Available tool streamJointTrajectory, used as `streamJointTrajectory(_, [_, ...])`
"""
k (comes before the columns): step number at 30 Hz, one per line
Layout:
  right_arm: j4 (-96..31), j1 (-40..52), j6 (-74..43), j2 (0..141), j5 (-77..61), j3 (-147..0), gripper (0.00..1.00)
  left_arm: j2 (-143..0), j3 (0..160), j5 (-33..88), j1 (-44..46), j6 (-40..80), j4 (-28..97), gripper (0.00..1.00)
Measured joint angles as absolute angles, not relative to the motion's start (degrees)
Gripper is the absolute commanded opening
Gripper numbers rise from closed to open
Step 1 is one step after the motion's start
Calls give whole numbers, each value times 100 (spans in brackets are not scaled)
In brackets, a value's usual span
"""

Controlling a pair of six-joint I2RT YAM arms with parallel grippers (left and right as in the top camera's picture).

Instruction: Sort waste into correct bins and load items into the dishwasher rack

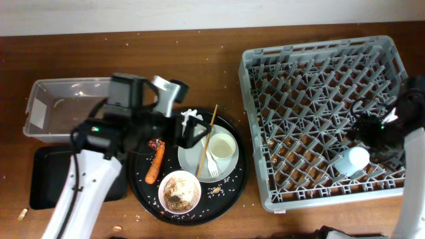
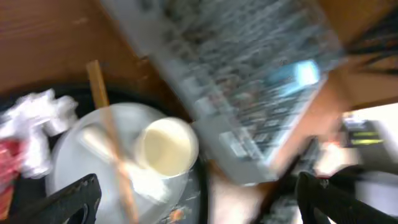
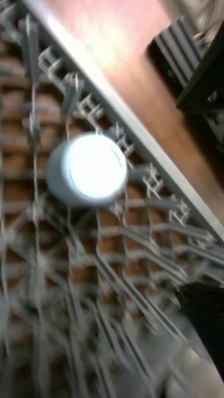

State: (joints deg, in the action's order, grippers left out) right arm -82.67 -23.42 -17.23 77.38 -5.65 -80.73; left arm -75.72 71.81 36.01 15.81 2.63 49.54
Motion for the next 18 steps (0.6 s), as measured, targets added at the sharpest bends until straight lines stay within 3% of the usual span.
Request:
streamJointTrajectory(4, [-8324, -2344, -1028, 6053, -1927, -8276, 90, -7749, 7181, 875, 2532, 799, 5015, 75])
streamJointTrajectory(6, [-8377, -2344, -873, 5295, -2182, -8315, 90, -8331, 7179, 301, 2812, 958, 5013, 70])
streamJointTrajectory(8, [-8377, -2344, -849, 5015, -2231, -8315, 90, -8884, 7179, 141, 2952, 1039, 4958, 68])
streamJointTrajectory(11, [-8420, -2344, -834, 4788, -2305, -8315, 90, -9625, 7140, 132, 3157, 1063, 4766, 58])
streamJointTrajectory(13, [-8423, -2344, -814, 4807, -2307, -8315, 90, -9749, 7135, 349, 3179, 1094, 4558, 43])
streamJointTrajectory(16, [-8423, -2344, -805, 4810, -2307, -8315, 91, -9889, 7135, 475, 3205, 1114, 4421, 32])
streamJointTrajectory(18, [-8423, -2344, -788, 4812, -2309, -8315, 91, -10057, 7135, 552, 3218, 1140, 4407, 5])
